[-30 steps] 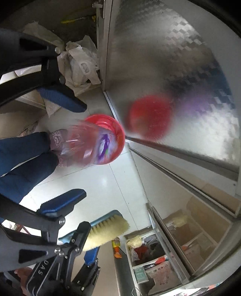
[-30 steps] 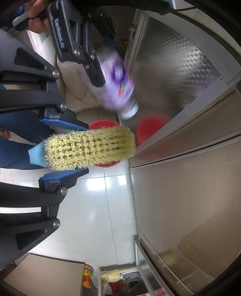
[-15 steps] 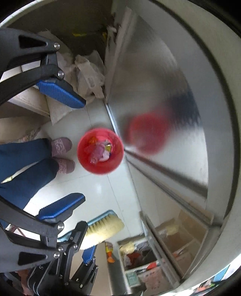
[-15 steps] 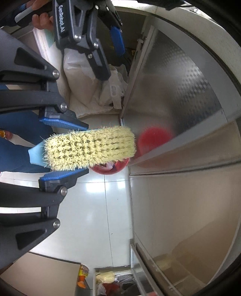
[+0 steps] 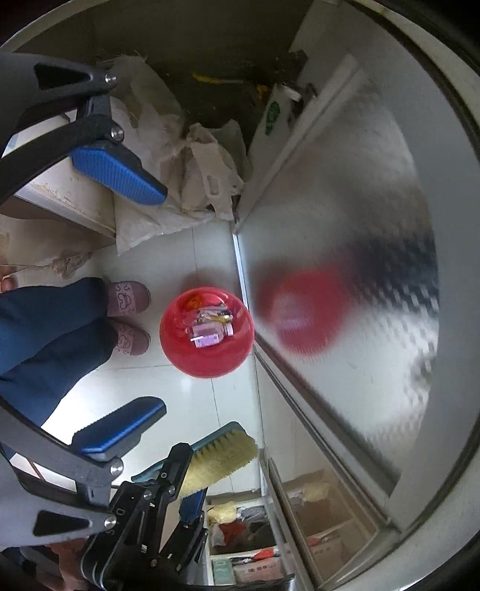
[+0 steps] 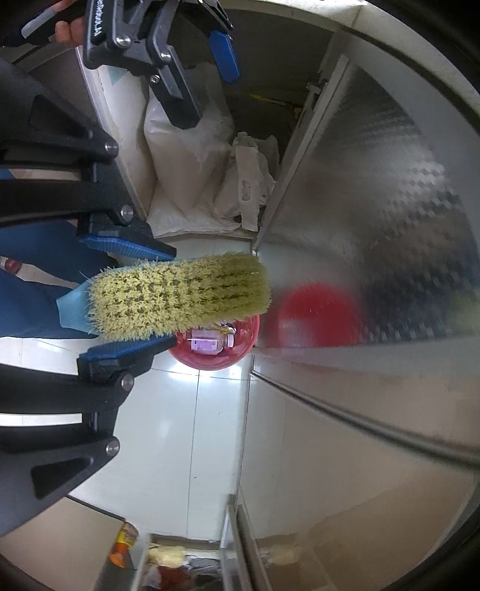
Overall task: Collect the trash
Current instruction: 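Open the right tool to drop the brush into the bin, then raise both open tools back up over the counter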
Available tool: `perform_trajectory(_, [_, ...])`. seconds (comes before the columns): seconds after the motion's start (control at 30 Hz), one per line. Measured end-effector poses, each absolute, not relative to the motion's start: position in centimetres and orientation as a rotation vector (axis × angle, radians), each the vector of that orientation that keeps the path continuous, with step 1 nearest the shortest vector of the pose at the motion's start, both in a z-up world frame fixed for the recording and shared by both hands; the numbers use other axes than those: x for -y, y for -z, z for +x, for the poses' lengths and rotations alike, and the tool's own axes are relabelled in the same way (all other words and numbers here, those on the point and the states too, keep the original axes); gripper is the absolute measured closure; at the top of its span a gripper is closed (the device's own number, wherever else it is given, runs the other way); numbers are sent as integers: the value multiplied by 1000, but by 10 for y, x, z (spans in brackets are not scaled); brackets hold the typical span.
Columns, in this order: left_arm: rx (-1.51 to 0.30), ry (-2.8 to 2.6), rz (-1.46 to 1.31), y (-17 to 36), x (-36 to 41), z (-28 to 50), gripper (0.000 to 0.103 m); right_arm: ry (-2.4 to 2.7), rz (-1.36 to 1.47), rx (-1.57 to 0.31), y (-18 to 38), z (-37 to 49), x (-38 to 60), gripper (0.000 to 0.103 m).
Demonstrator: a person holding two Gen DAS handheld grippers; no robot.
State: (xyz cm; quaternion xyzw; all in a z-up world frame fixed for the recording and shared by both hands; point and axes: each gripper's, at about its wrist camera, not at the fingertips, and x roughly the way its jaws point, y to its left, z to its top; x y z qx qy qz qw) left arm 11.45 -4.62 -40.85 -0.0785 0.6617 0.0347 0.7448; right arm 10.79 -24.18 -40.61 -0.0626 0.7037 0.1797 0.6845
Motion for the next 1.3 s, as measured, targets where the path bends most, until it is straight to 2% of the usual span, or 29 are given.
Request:
perform_trajectory(0.2, [-1464,-121,-169,415,36,111,0,-421,-202,-1585,419,108,225,66])
perform_trajectory(0.23, [-1467,-126,-166,417,34,110,0,-427,-210,-1589,420,109,223,62])
perform_trajectory(0.33, [-1473,-138,-155,420,34,108,0,-441,-202,-1593,422,111,225,27])
perform_trajectory(0.47, [-1473,-145,-150,419,36,106,0,-439,-209,-1587,423,110,227,16])
perform_trajectory(0.67, [-1456,-143,-146,402,43,103,0,-395,-195,-1590,412,105,234,15])
perform_trajectory(0.77, [-1432,-122,-128,379,52,102,0,-363,-200,-1568,391,104,237,3])
perform_trajectory(1.3, [-1242,-113,-69,218,69,98,0,-326,-141,-1364,229,102,243,2])
